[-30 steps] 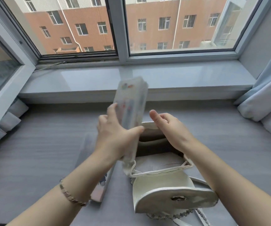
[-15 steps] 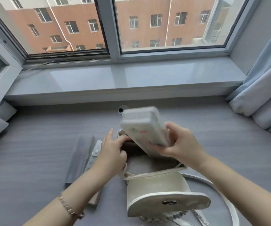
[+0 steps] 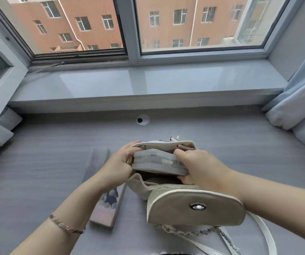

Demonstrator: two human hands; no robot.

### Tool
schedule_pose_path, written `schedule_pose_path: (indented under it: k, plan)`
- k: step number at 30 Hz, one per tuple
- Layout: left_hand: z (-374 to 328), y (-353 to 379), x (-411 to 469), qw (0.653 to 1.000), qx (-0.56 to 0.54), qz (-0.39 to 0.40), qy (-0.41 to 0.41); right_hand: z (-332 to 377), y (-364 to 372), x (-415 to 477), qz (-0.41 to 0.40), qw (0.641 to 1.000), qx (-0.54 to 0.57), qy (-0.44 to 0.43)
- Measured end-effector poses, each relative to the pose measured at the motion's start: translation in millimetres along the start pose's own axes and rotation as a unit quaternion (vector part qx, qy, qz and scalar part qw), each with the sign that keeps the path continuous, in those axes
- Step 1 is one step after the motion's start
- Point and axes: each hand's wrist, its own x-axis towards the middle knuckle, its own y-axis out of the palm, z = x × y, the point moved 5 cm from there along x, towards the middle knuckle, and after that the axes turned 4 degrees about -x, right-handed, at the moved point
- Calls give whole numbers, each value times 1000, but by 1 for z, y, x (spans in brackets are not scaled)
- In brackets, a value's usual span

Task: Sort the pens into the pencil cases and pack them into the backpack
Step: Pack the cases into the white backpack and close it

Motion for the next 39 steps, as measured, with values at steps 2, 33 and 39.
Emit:
schedule_pose_path:
  k: [2,33,39]
  plan:
    - [-4,2,0,1000,19,17,8,5,5,1,35,998,-48,-8]
    - [76,-40,-14,971,-56,-195,-122,19,26,6,90,979,183,13]
    - [157,-71,-30,894,230,-209,-322,17,18,7,115,975,183,46]
